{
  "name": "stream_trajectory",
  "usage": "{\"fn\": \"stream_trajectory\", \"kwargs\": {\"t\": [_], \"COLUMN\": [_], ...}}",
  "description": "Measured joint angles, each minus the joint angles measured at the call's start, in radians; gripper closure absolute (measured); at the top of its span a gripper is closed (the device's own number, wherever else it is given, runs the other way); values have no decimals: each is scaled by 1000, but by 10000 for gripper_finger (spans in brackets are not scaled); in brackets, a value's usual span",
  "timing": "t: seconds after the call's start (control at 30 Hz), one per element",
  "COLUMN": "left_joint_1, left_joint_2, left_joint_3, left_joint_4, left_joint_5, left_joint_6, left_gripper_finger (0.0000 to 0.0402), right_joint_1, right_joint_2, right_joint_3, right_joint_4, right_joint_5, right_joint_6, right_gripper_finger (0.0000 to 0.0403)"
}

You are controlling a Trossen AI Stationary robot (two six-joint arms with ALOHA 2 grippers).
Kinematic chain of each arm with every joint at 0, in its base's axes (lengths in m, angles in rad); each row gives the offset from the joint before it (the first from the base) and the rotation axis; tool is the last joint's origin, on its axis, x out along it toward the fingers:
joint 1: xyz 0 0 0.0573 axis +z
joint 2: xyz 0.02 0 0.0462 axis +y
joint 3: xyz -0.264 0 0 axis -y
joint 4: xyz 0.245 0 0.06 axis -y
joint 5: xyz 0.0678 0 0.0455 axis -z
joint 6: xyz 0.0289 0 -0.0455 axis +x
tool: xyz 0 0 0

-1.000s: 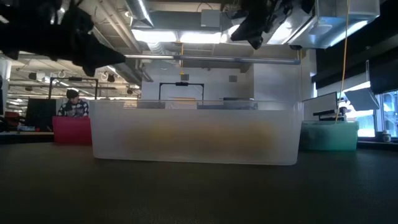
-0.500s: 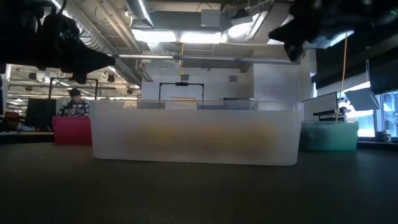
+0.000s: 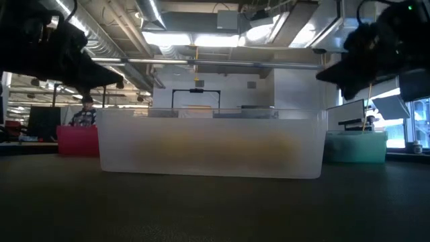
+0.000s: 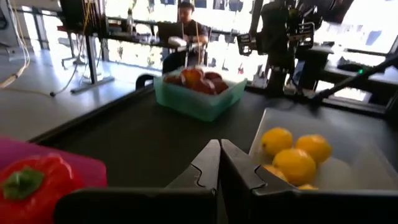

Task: Sort produce into baskets
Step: Return to Home Position

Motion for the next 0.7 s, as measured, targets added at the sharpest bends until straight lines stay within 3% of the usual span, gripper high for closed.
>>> {"fn": "stream_trajectory", "kwargs": {"t": [0.23,0.4,0.7], "left_joint_1": [0,0,0], "left_joint_2": [10,11,12], "left_joint_3": [1,1,1], "left_joint_4": [-84,-85,-84], "left_joint_5": [0,0,0], "left_joint_6": [1,1,1], "left_gripper_finger": [396,396,396], "right_joint_1": [100,173,232], "right_joint_2": [-198,-346,-419], "right_joint_3": [-158,-164,-164], "right_joint_4": [37,-76,-105], "right_joint_5": [190,335,348], "right_joint_6": [45,19,-29], "right_gripper_finger": [384,384,384]}}
